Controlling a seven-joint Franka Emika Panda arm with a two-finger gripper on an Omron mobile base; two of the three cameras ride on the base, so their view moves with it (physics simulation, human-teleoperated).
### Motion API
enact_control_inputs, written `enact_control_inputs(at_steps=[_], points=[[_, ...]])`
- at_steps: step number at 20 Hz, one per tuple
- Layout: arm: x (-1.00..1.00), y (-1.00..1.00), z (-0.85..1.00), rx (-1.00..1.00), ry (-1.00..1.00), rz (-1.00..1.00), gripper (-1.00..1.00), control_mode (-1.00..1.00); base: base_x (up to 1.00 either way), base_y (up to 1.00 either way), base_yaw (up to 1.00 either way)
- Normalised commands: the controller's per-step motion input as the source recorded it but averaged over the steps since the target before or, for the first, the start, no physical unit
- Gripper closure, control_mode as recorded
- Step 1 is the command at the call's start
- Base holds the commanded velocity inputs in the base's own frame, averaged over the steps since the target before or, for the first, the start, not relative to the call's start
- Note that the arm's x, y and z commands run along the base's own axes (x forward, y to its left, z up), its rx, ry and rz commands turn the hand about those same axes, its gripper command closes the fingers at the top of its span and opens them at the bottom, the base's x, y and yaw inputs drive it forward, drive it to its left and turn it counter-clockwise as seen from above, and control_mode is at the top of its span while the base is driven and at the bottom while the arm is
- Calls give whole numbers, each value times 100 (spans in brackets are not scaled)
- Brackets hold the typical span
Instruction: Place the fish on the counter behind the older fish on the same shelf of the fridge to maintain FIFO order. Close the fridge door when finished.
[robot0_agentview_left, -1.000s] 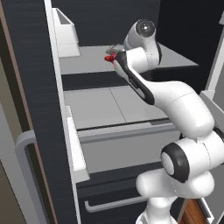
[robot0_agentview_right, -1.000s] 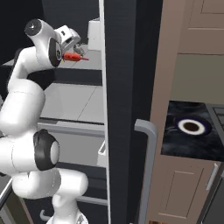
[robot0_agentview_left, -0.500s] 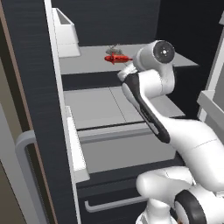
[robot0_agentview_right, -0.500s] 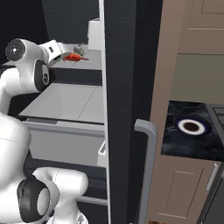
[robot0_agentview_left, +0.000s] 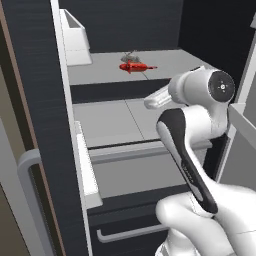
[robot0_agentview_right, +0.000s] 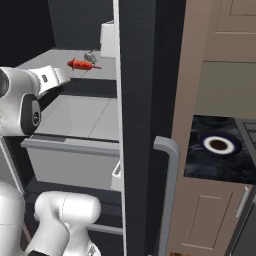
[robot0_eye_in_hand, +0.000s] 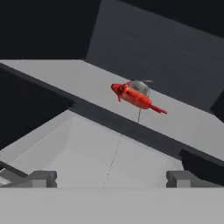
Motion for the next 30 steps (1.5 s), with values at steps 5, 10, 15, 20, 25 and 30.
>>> enact_control_inputs(at_steps=[5,10,15,20,25,30], points=[[-100,0,0,13,-1,0,-100,-100,0,0,0],[-85,0,-1,8,-1,-1,-100,-100,0,0,0],[-9,1,-20,0,11,0,-100,-100,0,0,0],[-18,0,-6,0,10,0,-100,-100,0,0,0],[-65,0,-10,0,3,0,-100,-100,0,0,0],[0,0,0,0,0,0,-100,100,-72,0,-1]])
